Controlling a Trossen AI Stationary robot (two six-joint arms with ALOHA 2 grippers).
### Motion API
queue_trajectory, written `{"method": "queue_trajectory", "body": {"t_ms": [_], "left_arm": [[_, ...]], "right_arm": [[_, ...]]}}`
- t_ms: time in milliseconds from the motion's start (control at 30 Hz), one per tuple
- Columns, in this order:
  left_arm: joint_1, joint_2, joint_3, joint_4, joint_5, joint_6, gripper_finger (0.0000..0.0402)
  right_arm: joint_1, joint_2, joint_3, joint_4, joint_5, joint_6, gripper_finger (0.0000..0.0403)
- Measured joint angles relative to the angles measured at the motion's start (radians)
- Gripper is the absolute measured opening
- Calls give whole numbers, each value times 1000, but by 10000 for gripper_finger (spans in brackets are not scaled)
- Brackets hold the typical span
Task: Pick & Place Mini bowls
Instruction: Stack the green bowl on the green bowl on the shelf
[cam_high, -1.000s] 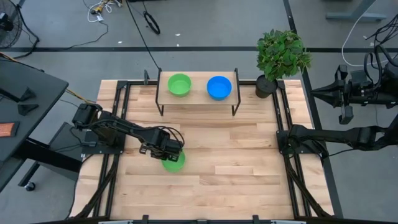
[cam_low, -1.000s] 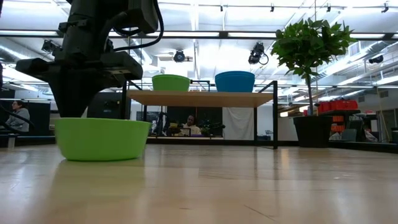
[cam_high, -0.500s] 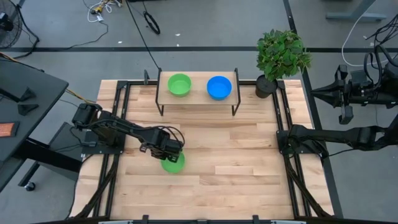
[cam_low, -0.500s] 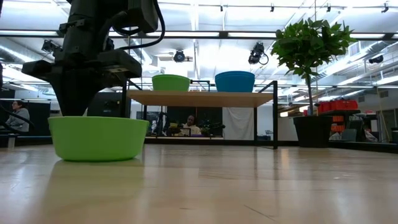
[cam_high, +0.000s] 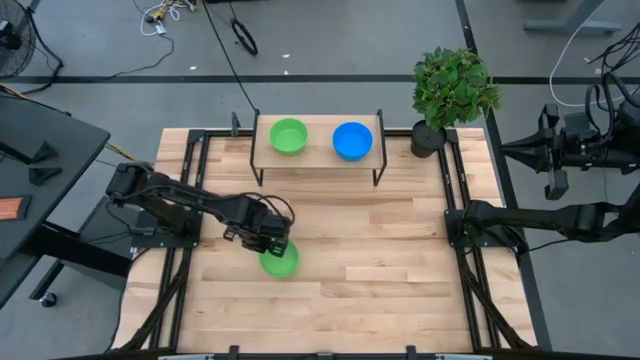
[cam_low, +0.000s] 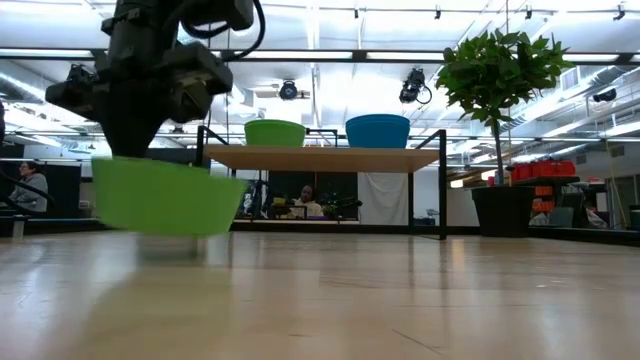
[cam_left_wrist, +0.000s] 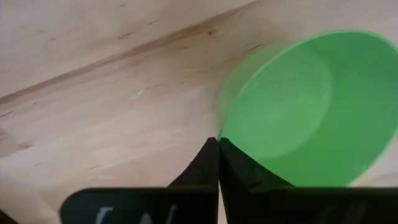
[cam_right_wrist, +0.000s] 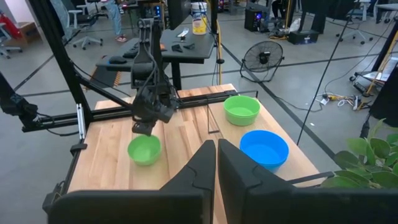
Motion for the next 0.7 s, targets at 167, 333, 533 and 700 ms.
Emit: {"method": "queue_trajectory", "body": {"t_ms": [167,333,533,700], "left_arm": [[11,-45,0,-18,2,14,0],[35,-86,0,-23,2,24,0],[86,-151,9,-30,-6,43,0],[143,-191,71,-73,-47,99,0]], "right_arm": [[0,0,0,0,0,0,23],[0,0,0,0,0,0,23],[0,0,0,0,0,0,23],[0,0,0,0,0,0,23]]}}
